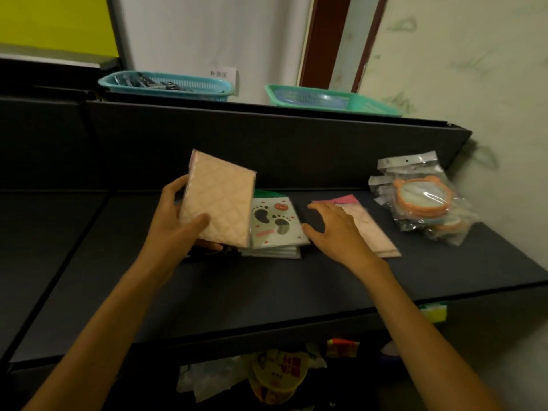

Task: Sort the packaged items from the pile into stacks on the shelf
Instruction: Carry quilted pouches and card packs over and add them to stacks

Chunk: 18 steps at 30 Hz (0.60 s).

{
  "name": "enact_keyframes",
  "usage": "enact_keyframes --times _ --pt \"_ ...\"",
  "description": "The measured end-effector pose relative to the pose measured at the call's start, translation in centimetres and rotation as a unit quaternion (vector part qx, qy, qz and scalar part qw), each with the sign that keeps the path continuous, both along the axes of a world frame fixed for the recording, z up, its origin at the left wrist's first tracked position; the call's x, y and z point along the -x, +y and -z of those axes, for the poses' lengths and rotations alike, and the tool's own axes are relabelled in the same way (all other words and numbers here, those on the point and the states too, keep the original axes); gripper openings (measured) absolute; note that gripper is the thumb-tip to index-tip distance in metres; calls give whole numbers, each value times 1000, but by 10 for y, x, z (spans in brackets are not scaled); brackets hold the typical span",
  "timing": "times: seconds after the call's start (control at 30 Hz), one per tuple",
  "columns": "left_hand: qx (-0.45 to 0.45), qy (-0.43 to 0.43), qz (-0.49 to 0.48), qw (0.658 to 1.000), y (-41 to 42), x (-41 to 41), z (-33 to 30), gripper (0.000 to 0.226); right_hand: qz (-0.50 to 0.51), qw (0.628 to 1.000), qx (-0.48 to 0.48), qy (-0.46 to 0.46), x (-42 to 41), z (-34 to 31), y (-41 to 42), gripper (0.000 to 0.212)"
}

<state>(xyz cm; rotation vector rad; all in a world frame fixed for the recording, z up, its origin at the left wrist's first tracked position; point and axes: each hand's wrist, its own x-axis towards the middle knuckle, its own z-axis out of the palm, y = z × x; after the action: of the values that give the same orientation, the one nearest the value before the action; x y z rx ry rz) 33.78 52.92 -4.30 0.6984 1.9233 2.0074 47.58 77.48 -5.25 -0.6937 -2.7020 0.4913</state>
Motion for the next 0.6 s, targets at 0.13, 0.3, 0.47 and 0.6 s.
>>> enact_keyframes --times 0.13,0.3,0.47,0.6 --pt "25 9 17 1000 27 -6 4 67 12 999 -34 -34 -27 0 22 54" --pt "44 23 30 998 72 -31 6 71 22 998 -55 -33 -56 -4 56 51" --pt "40 29 41 998 135 -64 8 69 12 999 -47 14 -81 -10 99 49" --pt "55 25 30 998 183 -90 15 67 -3 998 -45 36 -101 -13 137 48"
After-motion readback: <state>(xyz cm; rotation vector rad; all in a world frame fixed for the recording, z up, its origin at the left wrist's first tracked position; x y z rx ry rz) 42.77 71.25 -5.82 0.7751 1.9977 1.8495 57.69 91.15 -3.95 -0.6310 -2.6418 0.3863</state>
